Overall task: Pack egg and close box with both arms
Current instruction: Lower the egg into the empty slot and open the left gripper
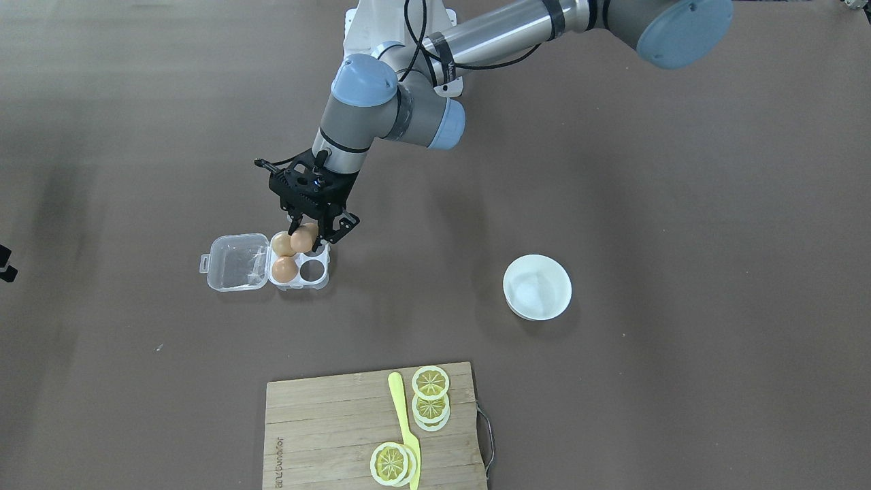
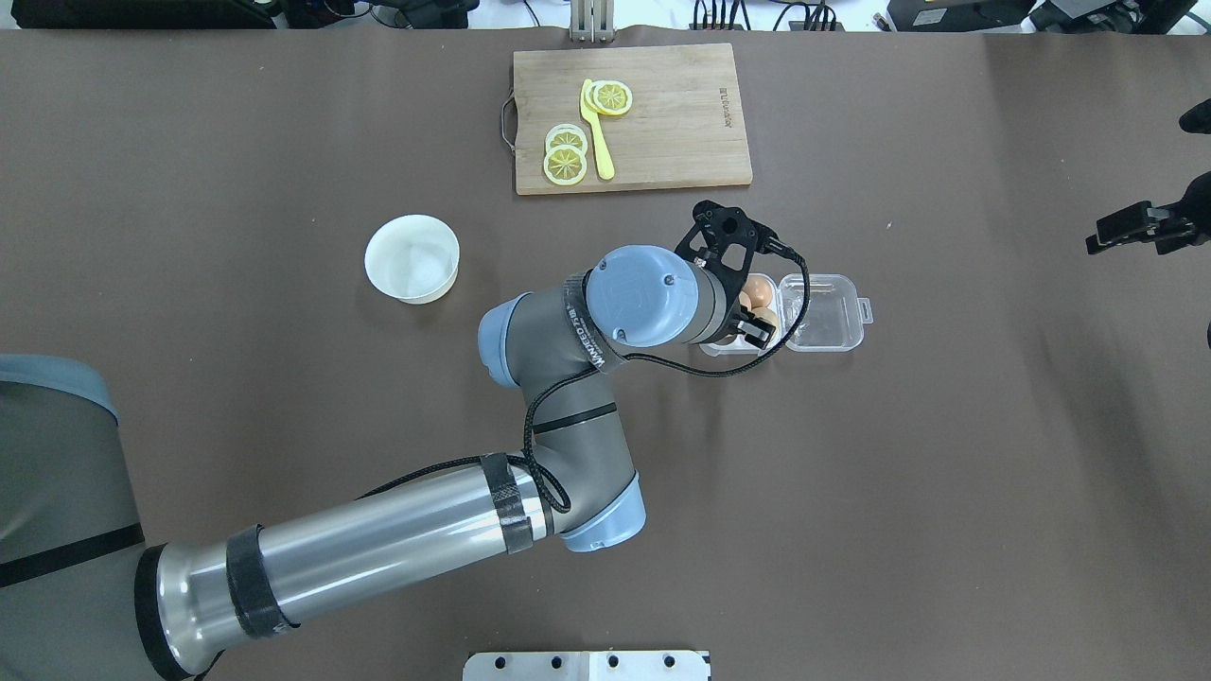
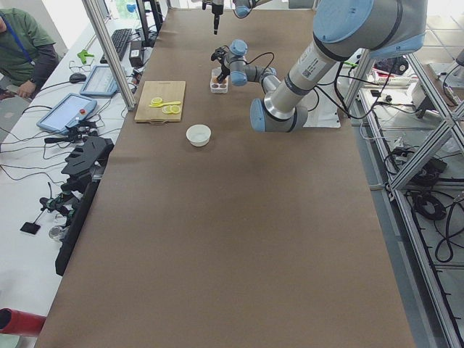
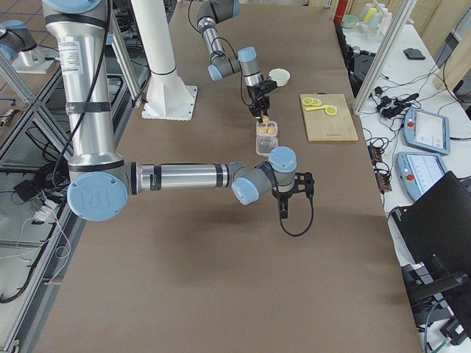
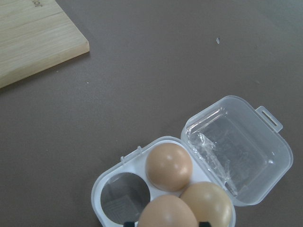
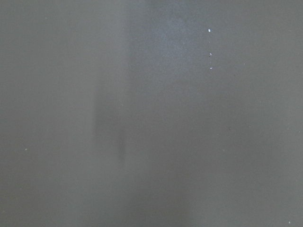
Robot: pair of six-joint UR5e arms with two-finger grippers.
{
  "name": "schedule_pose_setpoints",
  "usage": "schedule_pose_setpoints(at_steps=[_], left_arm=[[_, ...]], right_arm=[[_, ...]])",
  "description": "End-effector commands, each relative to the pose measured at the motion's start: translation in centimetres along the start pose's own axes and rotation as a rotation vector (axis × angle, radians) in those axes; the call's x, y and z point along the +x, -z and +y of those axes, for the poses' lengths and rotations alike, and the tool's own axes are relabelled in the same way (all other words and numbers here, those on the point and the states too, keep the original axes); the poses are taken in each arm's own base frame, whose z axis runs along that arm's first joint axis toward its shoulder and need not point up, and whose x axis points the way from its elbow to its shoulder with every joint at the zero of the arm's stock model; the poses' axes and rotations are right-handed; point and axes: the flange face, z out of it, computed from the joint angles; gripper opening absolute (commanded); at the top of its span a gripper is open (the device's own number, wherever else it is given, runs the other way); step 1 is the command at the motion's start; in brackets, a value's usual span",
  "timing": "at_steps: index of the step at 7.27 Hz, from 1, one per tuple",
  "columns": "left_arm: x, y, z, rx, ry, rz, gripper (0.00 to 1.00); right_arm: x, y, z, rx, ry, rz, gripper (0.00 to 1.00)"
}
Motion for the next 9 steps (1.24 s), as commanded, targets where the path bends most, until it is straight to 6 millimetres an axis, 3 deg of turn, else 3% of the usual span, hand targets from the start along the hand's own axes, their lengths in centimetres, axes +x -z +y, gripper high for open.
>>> schedule_pose_setpoints(at_steps=[1, 5, 9], left_arm=[[0.1, 0.7, -0.5, 0.05, -0.002, 0.052, 0.0], [-0.8, 1.3, 0.6, 0.133, -0.021, 0.142, 0.0], [-2.9, 0.3, 0.6, 0.172, -0.127, 0.115, 0.0]], right_arm=[[-0.1, 0.2, -0.1, 0.004, 0.001, -0.002, 0.99], [-0.3, 0.4, -0.1, 0.006, 0.003, -0.005, 0.99], [-0.4, 0.4, -0.3, 0.008, 0.005, -0.006, 0.99]])
